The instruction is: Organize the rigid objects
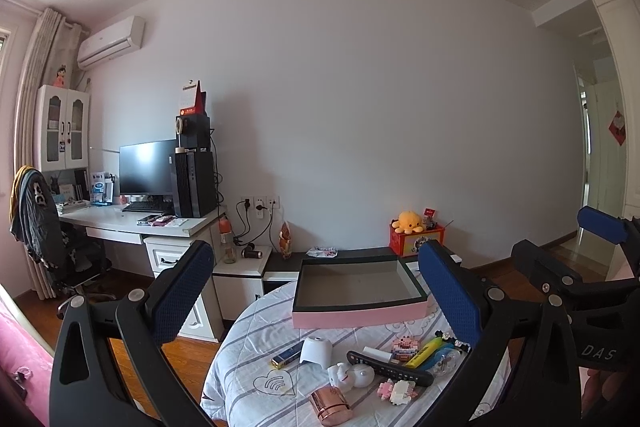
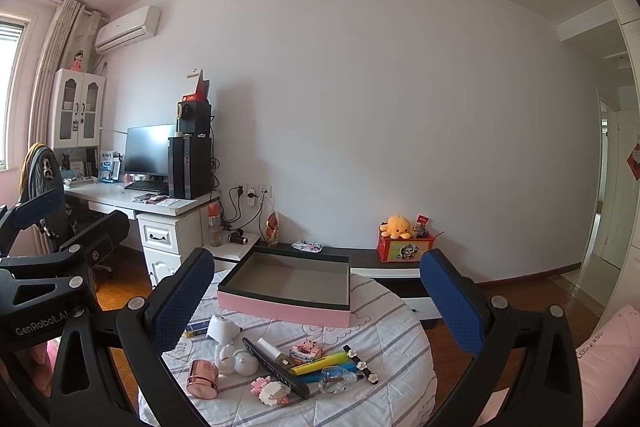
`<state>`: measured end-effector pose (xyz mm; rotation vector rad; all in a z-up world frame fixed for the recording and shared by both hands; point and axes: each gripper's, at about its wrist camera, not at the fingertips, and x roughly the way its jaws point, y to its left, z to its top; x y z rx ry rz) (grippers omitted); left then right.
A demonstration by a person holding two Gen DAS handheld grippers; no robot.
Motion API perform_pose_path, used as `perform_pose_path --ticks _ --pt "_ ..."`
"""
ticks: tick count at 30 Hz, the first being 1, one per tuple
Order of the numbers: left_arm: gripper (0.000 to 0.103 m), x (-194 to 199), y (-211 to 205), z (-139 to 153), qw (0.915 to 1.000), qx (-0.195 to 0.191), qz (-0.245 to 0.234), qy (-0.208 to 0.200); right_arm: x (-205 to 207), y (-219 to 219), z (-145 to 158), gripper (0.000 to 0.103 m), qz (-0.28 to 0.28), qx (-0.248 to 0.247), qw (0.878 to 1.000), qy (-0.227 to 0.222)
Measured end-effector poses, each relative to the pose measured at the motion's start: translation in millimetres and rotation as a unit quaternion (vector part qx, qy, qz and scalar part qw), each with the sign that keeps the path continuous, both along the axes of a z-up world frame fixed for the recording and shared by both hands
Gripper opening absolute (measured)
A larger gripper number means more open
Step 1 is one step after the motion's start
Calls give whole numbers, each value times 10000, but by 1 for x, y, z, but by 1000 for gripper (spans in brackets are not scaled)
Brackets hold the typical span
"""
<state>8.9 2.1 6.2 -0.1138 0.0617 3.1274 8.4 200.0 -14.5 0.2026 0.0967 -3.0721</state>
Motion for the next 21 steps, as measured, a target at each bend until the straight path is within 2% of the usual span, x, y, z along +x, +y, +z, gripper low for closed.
perform_pose_path --ticks 21 --pt "103 -11 9 3 10000 -12 -54 68 -5 6 5 103 -111 -7 9999 40"
